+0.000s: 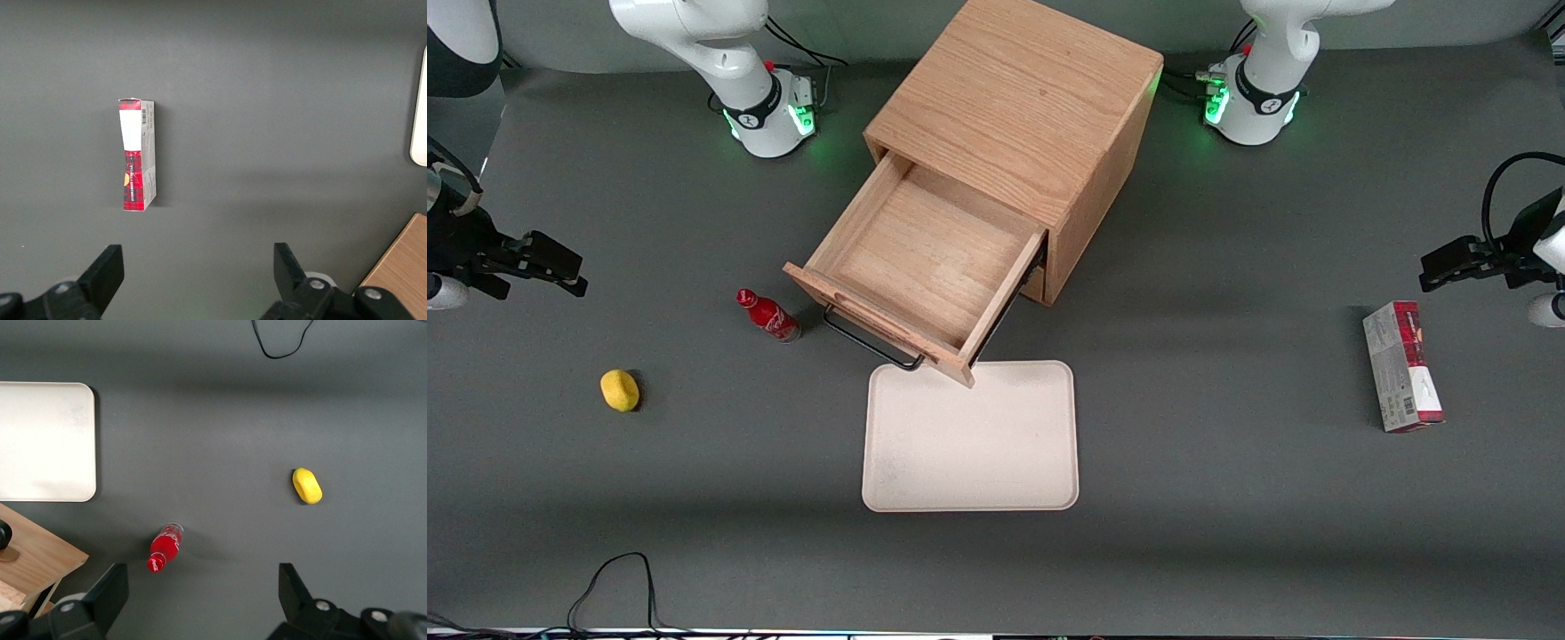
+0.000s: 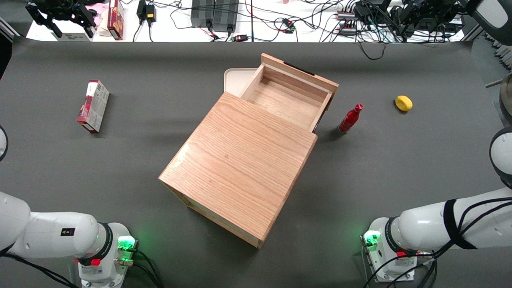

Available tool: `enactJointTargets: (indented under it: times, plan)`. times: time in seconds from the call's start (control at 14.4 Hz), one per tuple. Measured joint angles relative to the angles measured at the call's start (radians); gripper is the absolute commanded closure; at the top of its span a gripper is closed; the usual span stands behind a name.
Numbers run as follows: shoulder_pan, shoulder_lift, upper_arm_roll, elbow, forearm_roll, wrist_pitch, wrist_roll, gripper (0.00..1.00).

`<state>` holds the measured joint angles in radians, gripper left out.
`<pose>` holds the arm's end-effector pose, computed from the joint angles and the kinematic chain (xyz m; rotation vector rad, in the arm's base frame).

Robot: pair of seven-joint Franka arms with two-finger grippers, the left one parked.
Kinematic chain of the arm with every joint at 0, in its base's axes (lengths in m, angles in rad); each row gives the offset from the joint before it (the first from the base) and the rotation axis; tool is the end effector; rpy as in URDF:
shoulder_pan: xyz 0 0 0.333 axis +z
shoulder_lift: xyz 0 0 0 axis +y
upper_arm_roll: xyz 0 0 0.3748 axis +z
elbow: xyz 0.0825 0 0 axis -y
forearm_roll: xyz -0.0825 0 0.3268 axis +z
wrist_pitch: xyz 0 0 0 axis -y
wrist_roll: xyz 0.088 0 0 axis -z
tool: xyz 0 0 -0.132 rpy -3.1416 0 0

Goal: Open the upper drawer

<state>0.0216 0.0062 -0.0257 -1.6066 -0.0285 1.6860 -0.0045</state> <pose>0.5122 -0.0055 0.6508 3.1106 0.0041 0.1137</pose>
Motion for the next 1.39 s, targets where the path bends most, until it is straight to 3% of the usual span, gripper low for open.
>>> enactJointTargets:
  times: [1.39]
  plan:
    - [0.003, 0.000, -0.016, 0.000, 0.005, -0.119, -0.001, 0.00]
